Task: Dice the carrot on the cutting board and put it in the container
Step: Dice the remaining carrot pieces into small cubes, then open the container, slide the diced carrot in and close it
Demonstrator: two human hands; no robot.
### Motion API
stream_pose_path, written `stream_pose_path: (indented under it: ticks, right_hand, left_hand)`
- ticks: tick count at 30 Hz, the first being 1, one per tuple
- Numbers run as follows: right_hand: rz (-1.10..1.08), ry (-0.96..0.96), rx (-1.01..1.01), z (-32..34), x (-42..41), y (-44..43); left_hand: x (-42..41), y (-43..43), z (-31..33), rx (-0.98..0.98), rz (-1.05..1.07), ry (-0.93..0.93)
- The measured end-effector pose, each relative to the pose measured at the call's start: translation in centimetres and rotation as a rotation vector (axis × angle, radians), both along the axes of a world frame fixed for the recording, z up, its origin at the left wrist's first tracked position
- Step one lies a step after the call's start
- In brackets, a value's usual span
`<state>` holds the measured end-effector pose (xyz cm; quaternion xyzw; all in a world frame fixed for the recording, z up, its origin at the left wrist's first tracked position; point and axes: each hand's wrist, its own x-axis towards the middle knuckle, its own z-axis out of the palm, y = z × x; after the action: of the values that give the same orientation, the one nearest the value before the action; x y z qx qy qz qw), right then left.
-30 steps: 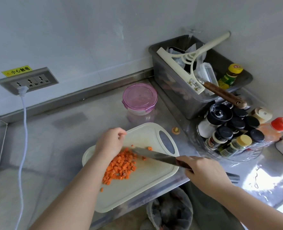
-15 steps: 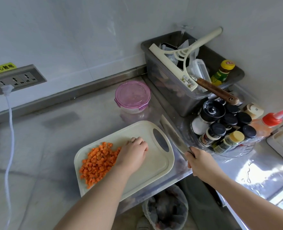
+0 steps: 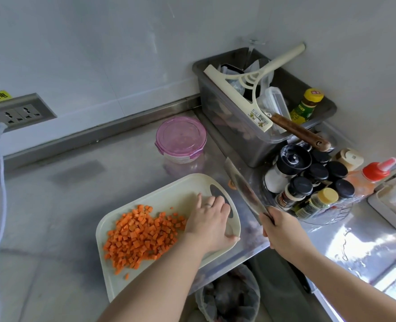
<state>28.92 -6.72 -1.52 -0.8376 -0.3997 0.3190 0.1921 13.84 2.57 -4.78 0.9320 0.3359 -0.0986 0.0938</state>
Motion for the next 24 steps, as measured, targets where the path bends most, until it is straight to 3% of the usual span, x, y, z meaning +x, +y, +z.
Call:
stream_pose_path:
  ticks: [11, 16, 24]
  right_hand:
    - [0.275, -0.177, -0.066, -1.1, -2.3, 0.4]
    - [0.296, -0.283, -0.127, -2.6, -3.5, 1.7]
    - [0.317, -0.514, -0.159, -3.1, -3.7, 3.5]
  left_hand:
    - [-2.1, 0.7, 0.6, 0.062, -0.069, 0.106]
    - [-4.1, 0.3, 1.0, 0.044, -0.042, 0.149]
    - [-6.4, 1.0, 1.3, -0.046, 0.065, 0.003]
